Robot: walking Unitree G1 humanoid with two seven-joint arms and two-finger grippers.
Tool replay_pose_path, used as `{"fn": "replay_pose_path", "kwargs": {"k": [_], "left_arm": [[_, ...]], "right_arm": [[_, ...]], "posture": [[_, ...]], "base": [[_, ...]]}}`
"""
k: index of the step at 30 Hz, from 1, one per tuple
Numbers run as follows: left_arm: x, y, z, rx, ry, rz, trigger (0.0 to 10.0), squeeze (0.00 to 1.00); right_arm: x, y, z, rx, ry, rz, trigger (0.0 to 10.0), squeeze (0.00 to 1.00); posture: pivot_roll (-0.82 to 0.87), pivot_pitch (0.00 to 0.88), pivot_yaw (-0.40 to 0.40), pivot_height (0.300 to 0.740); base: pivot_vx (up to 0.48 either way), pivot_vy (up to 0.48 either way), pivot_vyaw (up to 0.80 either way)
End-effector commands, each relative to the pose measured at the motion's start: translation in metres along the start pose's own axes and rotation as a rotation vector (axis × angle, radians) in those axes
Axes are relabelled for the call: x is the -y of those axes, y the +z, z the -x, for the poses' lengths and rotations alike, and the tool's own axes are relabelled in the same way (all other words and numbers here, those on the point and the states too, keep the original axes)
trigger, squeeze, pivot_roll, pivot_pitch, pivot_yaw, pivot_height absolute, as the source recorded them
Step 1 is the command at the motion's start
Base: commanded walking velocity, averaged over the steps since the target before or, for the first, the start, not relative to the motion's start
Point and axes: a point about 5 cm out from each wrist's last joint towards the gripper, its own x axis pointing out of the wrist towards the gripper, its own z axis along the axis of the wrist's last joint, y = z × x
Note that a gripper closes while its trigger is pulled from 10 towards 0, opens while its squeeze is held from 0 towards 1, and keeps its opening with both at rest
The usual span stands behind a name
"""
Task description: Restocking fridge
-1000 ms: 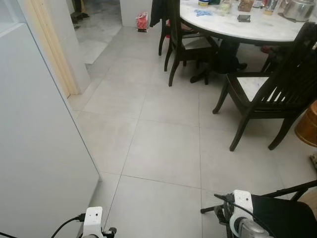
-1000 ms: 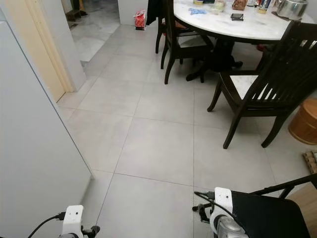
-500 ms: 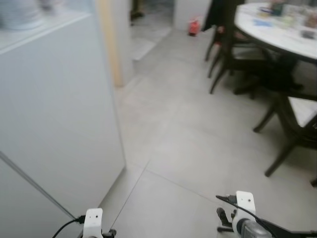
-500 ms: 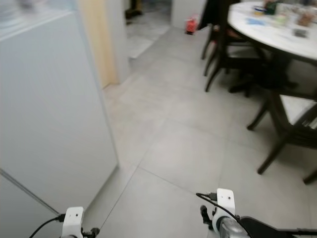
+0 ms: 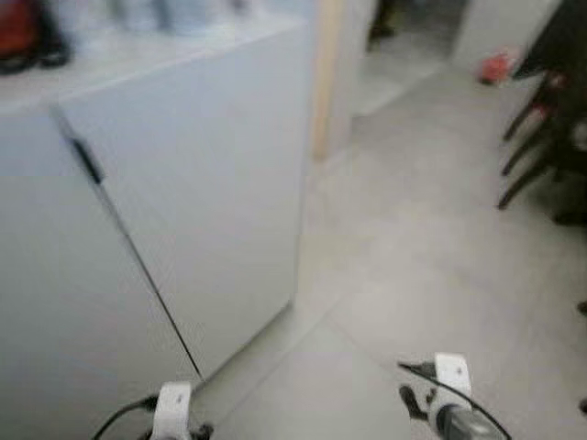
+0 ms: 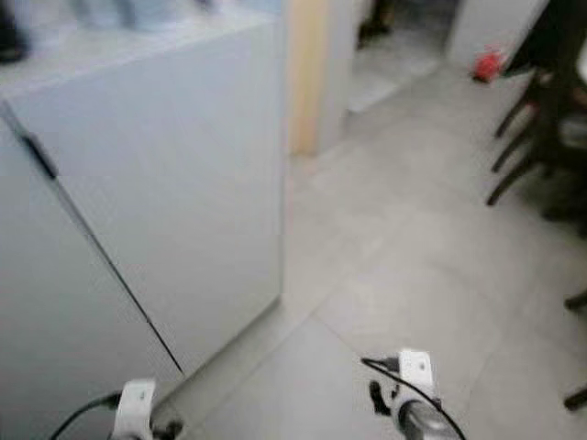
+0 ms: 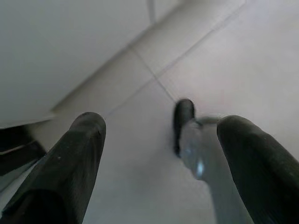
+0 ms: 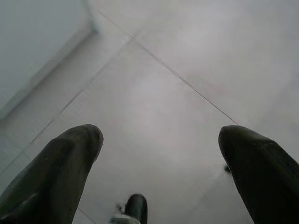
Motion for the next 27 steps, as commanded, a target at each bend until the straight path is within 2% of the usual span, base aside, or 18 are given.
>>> {"fn": "replay_pose_path", "kwargs": {"k": [1,8,9,16,24,27], "left_arm": [[0.0047,-0.0054,0.0004,-0.024,-0.008,-0.014,10.0,0.00],[0.0046,-0.0059,0.0003,-0.032,-0.002,-0.030,10.0,0.00],[0.0043,-0.0056,0.0002,-0.037,-0.003,-0.056,10.0,0.00],[0.0040,-0.0051,0.0001,-0.038,-0.002,-0.062,10.0,0.00],[0.0019,-0.0025,-0.0003,-0.040,0.004,-0.076,10.0,0.00],[0.0007,-0.0012,-0.0005,-0.040,0.005,-0.080,10.0,0.00]], "right_arm": [[0.0079,-0.0075,0.0021,-0.027,-0.017,0.001,10.0,0.00],[0.0085,-0.0074,0.0022,-0.029,-0.015,0.010,10.0,0.00],[0.0083,-0.0071,0.0021,-0.030,-0.012,0.018,10.0,0.00],[0.0085,-0.0069,0.0021,-0.024,-0.023,-0.008,10.0,0.00],[0.0065,-0.0037,0.0014,-0.021,-0.010,0.018,10.0,0.00],[0.0050,-0.0031,0.0010,-0.012,-0.016,-0.018,10.0,0.00]], "posture": [[-0.07,0.000,-0.032,0.740],[-0.07,0.000,-0.036,0.740],[-0.07,0.000,-0.036,0.740],[-0.07,0.000,-0.034,0.740],[-0.06,0.000,-0.021,0.740],[-0.06,0.000,-0.009,0.740]], "base": [[0.000,0.000,0.80],[0.000,0.000,0.80],[0.000,0.000,0.80],[0.000,0.000,0.80],[0.000,0.000,0.80],[0.000,0.000,0.75]]}}
